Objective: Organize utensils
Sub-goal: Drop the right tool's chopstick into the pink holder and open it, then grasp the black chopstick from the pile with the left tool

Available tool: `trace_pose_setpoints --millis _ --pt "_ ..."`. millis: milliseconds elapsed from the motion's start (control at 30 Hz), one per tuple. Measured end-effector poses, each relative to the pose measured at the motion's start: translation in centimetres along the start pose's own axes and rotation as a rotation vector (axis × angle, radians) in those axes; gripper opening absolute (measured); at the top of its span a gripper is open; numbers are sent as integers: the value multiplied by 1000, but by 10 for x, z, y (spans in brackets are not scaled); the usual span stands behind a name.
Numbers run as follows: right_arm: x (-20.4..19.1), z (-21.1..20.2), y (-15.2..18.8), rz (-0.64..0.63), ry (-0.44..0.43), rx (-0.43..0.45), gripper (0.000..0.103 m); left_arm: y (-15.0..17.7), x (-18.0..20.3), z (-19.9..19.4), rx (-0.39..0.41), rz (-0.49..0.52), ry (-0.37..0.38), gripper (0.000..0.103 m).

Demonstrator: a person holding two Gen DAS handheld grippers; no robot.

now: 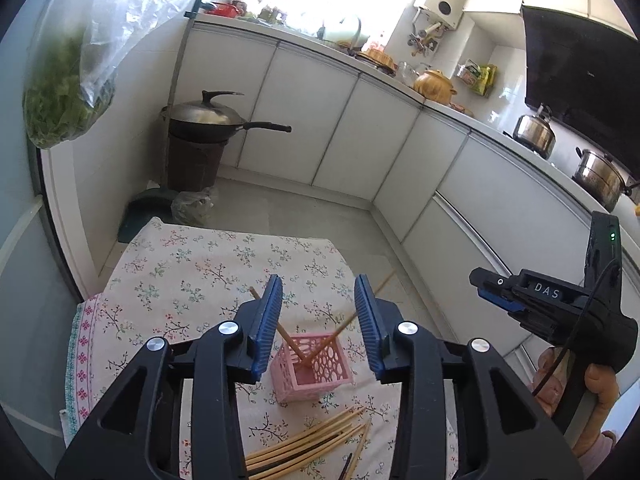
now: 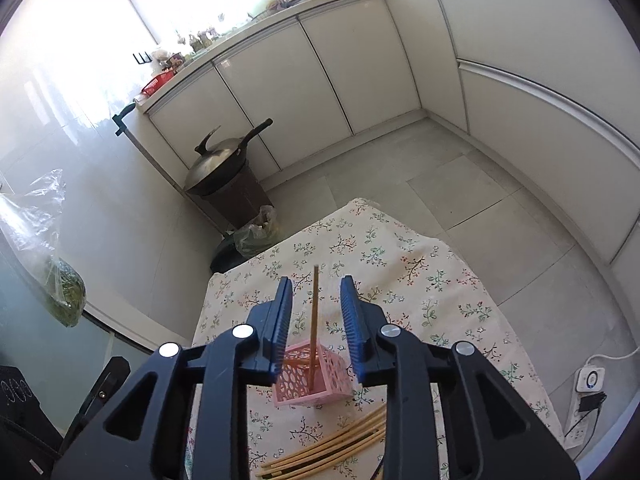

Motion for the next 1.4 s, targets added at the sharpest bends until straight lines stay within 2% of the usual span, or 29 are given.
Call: trace_pose_setpoints --millis 100,167,267,367,467,567,667,833,933,1000,1033,1100,1200,1400 --pt "14 -20 16 -6 27 32 46 11 16 4 -50 77 16 47" --pt "29 -33 32 1 72 54 68 21 27 10 -103 129 30 52" --pt "58 -49 58 16 131 57 81 44 38 24 -228 182 60 62" --pt "88 -56 82 18 206 33 90 66 44 42 -365 209 67 63" --pt "106 -51 94 -11 242 -54 90 94 46 62 -530 209 69 63" --pt "124 -50 101 17 249 -89 90 121 47 75 -645 223 43 65" --pt "137 -48 107 39 251 -135 90 145 48 85 -732 219 32 76" --pt "151 -49 114 83 249 -190 90 183 49 100 -826 233 -17 77" --pt "156 -48 116 112 221 -218 90 201 49 111 -865 232 -41 72" --pt "156 -49 117 113 215 -227 90 207 51 116 -879 238 -51 58" --pt "156 -49 118 109 216 -229 90 209 51 119 -885 240 -60 55" --pt "156 -49 118 100 215 -235 90 213 49 126 -892 239 -74 40" --pt "155 -48 119 90 210 -247 90 216 49 133 -902 230 -80 33" --pt "154 -46 119 86 198 -262 90 225 51 144 -920 255 -88 26"
Point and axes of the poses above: each gripper's, at about its wrist camera, not at the fingertips, and z roughly the way its jaws point, x to its right, y to its underside, the point moved 1 cm from there along z, roughly the way its jaws point, and after that the axes turned 4 degrees about x, right-handed, at the moved point
